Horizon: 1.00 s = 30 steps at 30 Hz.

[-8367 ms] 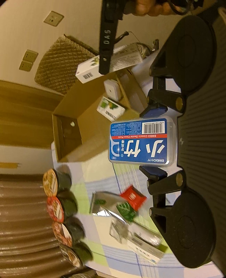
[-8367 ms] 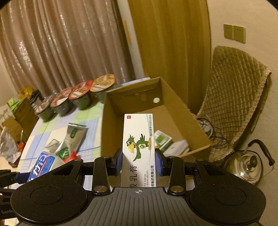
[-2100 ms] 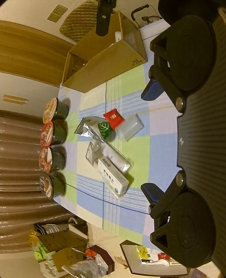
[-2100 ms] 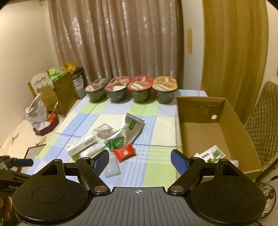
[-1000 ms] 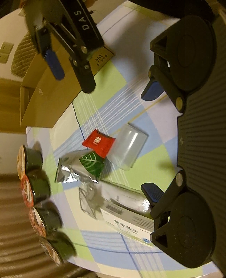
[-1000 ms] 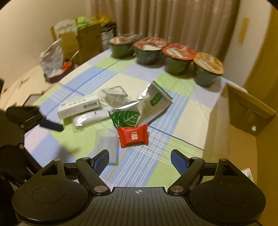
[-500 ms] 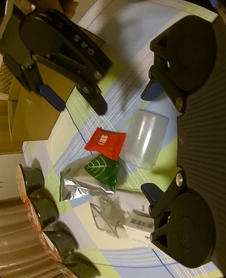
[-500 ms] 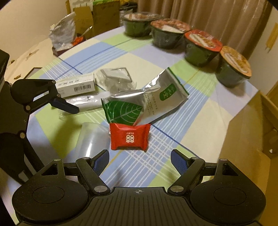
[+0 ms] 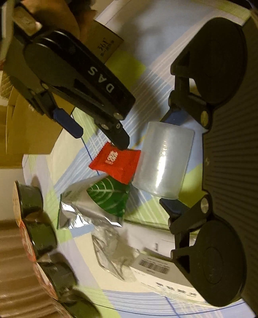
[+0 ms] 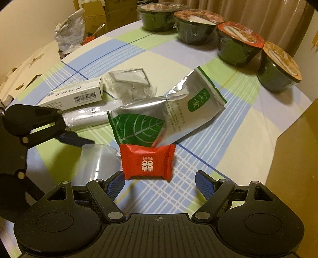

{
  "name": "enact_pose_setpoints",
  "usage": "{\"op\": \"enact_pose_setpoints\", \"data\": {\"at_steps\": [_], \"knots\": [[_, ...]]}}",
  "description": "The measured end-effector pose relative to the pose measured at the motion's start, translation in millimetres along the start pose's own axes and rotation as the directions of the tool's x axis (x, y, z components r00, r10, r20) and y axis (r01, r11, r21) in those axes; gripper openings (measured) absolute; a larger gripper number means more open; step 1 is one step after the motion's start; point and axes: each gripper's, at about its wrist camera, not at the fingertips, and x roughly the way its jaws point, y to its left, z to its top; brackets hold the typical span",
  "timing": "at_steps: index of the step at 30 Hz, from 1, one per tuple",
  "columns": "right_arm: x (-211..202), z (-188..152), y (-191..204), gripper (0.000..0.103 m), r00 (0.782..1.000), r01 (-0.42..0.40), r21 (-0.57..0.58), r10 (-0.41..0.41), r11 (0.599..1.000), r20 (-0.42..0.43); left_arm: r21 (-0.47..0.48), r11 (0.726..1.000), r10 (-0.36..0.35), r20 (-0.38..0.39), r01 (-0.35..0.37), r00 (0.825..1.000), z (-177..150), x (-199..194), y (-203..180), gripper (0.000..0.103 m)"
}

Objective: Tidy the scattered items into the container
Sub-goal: 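Grasp the clear plastic cup with the left tool while the right tool grasps the red candy packet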

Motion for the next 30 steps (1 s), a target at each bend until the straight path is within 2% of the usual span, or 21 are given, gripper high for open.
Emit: {"op": "enact_pose_setpoints", "data": {"at_steps": [4,9,10,12,22,25,26,30], "knots": [[8,4,4,0.084,1.0,-0.015,-0.003,0.015,1.0,-0.003,-0.012,0.999,0.043,-0.017,-0.043,0.999,-8,-10,0,0.073],[20,7,6,0.084,1.0,-0.029,0.026,0.029,0.999,-0.005,-0.026,0.998,0.049,-0.014,-0.05,0.999,-16,-14,0,0.073],[22,8,6,0.084,1.0,-0.029,0.034,0.03,0.999,-0.006,-0.025,0.998,0.053,-0.015,-0.054,0.998,-16,-13,0,0.074],[27,9,6,0.084,0.999,-0.032,0.05,0.033,0.998,-0.009,-0.022,0.998,0.058,-0.012,-0.059,0.998,-15,-11,-2,0.083],[40,9,-2,0.083,1.0,-0.029,0.111,0.029,0.993,0.006,-0.046,0.997,0.068,0.011,-0.067,0.998,-13,-9,3,0.082],[37,8,1,0.06,1.0,-0.005,0.092,0.004,0.996,0.019,-0.058,0.996,0.064,0.01,-0.063,0.998,-12,-9,4,0.074],[36,8,3,0.056,1.0,-0.004,0.09,0.003,0.996,0.016,-0.057,0.996,0.065,0.006,-0.065,0.998,-12,-9,3,0.073],[33,7,5,0.053,1.0,-0.003,0.102,0.001,0.995,0.016,-0.05,0.996,0.068,-0.004,-0.068,0.998,-12,-9,0,0.072]]}}
